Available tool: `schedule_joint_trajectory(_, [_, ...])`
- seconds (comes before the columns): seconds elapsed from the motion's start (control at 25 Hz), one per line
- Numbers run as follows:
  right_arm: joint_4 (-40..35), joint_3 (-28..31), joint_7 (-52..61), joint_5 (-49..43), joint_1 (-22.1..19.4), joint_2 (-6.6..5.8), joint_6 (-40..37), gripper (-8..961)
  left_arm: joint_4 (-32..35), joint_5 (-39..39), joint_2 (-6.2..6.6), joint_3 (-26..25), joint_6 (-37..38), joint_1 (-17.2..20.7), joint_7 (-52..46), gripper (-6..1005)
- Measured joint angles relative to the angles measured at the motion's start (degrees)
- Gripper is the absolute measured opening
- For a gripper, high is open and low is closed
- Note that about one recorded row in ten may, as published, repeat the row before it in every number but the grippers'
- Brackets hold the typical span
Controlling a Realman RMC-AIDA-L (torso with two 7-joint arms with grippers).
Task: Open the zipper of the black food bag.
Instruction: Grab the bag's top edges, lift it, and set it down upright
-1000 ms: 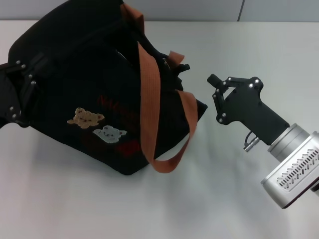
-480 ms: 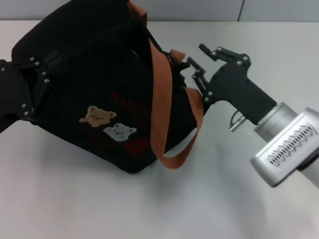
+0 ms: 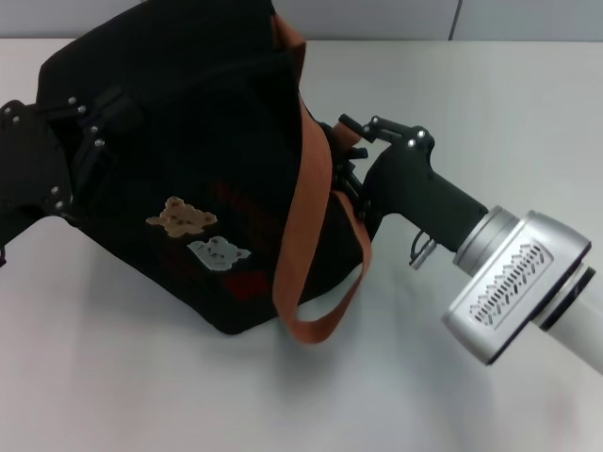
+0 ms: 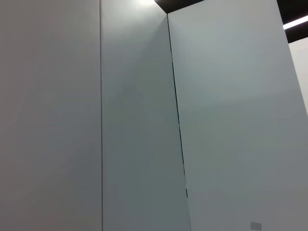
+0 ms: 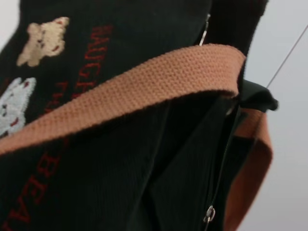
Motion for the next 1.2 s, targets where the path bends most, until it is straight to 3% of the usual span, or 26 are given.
schedule_joint_trajectory(0.44, [0.8, -1.4, -1.0, -0.8, -4.7, 0.00, -5.2, 323, 0.0, -0.1, 0.00, 0.0, -0.3, -1.0, 0.0, 22])
schedule_joint_trajectory(1.2, [0.3, -0.4, -0.7, -1.7, -6.1, 0.00, -8.2, 319, -1.0, 0.0, 0.00, 1.2, -0.9, -1.8, 0.0, 22])
